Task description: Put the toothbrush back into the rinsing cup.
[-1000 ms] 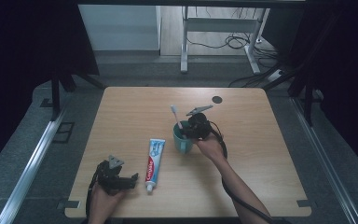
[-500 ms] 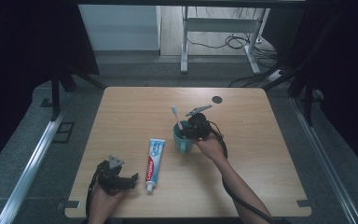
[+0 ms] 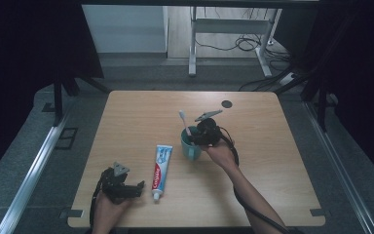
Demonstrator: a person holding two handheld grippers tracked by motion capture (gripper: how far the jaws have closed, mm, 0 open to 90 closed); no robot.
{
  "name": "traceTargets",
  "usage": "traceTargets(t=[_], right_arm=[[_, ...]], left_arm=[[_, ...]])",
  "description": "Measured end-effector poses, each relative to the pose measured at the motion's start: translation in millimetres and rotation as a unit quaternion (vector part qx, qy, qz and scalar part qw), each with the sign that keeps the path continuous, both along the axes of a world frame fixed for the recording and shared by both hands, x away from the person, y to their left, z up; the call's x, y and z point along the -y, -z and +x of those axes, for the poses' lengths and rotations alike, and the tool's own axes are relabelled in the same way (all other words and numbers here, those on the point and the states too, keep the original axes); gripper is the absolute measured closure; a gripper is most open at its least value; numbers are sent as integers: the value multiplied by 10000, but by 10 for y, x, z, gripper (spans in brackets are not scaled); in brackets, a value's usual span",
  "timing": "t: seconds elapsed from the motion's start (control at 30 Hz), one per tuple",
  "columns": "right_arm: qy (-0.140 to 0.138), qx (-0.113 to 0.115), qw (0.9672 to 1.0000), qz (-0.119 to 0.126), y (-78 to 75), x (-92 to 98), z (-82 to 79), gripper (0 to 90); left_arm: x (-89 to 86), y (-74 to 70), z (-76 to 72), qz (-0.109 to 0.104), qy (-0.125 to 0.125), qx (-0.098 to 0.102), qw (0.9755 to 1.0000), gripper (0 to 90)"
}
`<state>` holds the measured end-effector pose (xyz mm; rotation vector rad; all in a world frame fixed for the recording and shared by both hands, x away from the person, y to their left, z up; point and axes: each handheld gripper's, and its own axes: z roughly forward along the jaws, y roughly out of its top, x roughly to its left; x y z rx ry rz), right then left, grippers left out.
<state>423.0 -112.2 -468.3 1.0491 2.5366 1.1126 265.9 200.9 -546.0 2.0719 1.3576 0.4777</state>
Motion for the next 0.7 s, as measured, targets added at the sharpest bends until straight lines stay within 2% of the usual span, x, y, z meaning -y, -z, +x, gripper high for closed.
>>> traceTargets(t=[0.23,0.7], right_arm=[[-86,157,9998,-48,-77,-1,-42,546],[-189,284,9994,-64,-192,55,-96,418]], left_arm=[[0,0,0,-4,1,1,10000,0],[0,0,0,-2,2,1,10000,0]])
